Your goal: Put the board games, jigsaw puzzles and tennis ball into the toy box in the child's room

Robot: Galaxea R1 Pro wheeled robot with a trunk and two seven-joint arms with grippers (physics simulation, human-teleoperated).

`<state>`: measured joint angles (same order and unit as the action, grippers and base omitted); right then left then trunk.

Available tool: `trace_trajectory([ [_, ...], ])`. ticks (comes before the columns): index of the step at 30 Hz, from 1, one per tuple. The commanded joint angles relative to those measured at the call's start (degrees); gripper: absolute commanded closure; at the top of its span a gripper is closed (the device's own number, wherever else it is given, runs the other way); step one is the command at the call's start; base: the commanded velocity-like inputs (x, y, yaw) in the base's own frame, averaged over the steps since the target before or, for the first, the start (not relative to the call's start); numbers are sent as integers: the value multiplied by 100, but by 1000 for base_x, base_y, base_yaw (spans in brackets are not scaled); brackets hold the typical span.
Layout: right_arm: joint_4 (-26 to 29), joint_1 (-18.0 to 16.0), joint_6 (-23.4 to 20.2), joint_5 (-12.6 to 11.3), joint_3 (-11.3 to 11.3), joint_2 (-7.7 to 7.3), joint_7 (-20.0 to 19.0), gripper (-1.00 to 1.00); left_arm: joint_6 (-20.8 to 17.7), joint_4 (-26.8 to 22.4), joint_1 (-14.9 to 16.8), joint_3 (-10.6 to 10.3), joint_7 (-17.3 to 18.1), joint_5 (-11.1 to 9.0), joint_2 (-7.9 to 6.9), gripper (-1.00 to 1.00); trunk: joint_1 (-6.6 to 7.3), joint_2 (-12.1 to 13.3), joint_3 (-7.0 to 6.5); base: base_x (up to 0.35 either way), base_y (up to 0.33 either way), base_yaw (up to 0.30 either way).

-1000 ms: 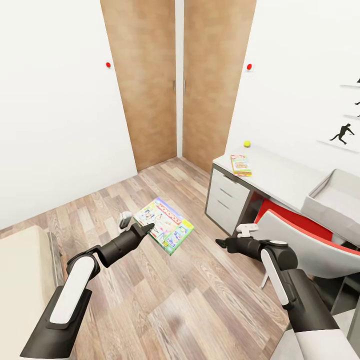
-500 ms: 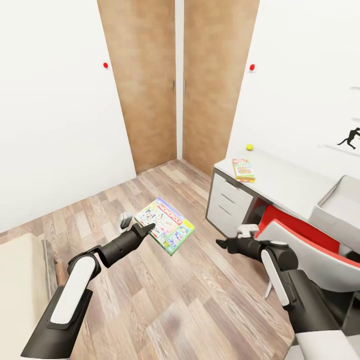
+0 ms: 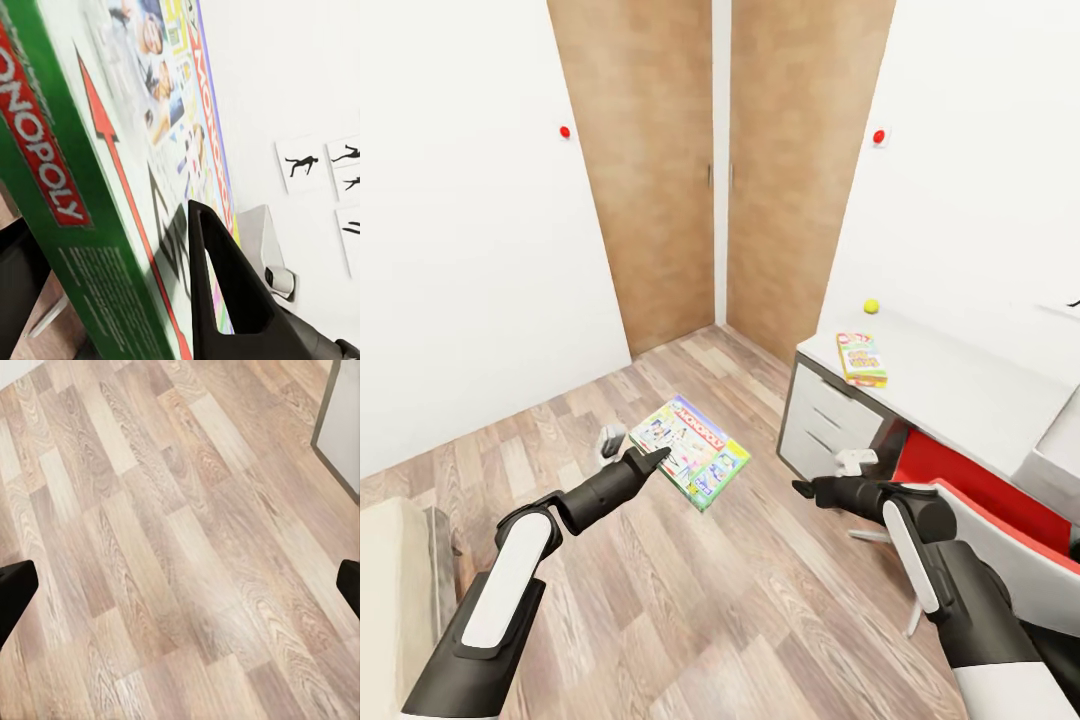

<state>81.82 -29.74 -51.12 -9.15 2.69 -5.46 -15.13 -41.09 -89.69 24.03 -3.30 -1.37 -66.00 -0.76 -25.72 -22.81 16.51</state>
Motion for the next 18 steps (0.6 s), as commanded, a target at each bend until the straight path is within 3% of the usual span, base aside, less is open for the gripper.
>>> trace_trajectory([
  [1, 4, -5, -28, -28, 4, -3, 11, -100, -13, -4, 5, -3, -17, -45, -3, 100, -6, -10, 9, 327, 77, 0],
  [18, 156, -5, -174, -26, -2, -6, 19, -100, -13, -4, 12, -10, -31, -36, 5, 100, -6, -10, -107, 328, 81, 0],
])
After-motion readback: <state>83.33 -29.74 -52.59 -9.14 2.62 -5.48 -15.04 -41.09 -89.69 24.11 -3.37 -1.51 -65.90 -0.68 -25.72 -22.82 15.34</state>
